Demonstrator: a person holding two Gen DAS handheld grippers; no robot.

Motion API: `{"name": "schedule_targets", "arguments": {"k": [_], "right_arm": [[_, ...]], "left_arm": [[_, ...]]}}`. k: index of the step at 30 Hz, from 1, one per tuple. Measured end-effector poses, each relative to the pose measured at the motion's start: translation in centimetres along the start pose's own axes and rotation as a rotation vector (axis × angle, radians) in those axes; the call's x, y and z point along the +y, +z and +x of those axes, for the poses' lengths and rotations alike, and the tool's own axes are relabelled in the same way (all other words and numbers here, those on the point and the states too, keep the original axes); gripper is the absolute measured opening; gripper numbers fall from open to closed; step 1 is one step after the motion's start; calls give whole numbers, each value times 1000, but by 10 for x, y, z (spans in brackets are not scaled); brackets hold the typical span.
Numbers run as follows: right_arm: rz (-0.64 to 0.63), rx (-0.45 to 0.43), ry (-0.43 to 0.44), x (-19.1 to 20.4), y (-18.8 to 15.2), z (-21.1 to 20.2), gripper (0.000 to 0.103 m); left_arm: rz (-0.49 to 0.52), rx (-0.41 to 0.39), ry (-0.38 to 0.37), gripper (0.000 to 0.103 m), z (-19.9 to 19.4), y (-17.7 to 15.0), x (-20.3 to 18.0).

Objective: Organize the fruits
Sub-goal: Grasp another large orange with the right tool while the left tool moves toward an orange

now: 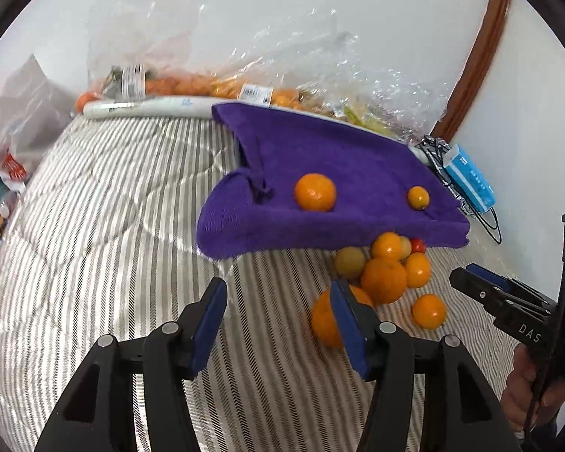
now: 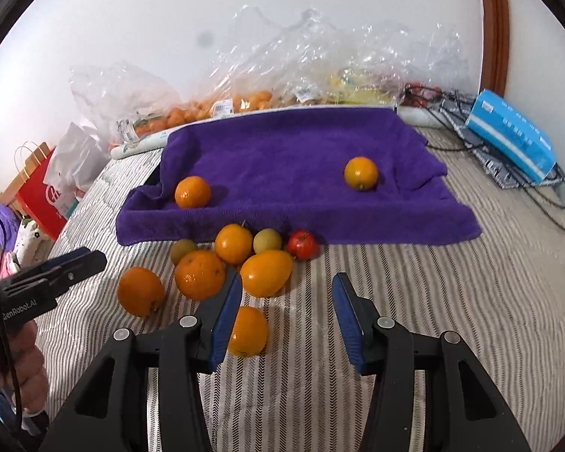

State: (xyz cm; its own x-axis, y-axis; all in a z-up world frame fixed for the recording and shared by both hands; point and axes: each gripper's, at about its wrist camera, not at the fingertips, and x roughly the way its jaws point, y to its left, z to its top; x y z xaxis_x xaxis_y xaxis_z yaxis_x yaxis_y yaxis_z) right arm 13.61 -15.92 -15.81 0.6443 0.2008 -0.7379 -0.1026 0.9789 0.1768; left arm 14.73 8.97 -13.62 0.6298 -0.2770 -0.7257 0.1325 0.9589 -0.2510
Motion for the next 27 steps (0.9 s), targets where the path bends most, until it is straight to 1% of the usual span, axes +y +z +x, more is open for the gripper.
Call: {"name": "schedule_targets", "arguments": {"k": [7,12,16,21,25,27], "right_arm": [[14,19,1,0,-4,9,50],[0,11,-5,-1,-5,8,50],[2,6,-1,-4,-6,9,50],[12,19,50,-6,-9,11,50],[-19,12,108,2,-14,8,50],[-32,25,141,7,-17,9,50]], "left_arm": [[-14,0,1,55,9,-7,8],[-52,-10,-4,55,10,-12,14],[-79,-6,12,55,13,-15,20],[-108,-8,23,55,15,-15,26],[-130,-18,18,55,14,-14,31],[-134,-22,21,55,14,-14,32]]}}
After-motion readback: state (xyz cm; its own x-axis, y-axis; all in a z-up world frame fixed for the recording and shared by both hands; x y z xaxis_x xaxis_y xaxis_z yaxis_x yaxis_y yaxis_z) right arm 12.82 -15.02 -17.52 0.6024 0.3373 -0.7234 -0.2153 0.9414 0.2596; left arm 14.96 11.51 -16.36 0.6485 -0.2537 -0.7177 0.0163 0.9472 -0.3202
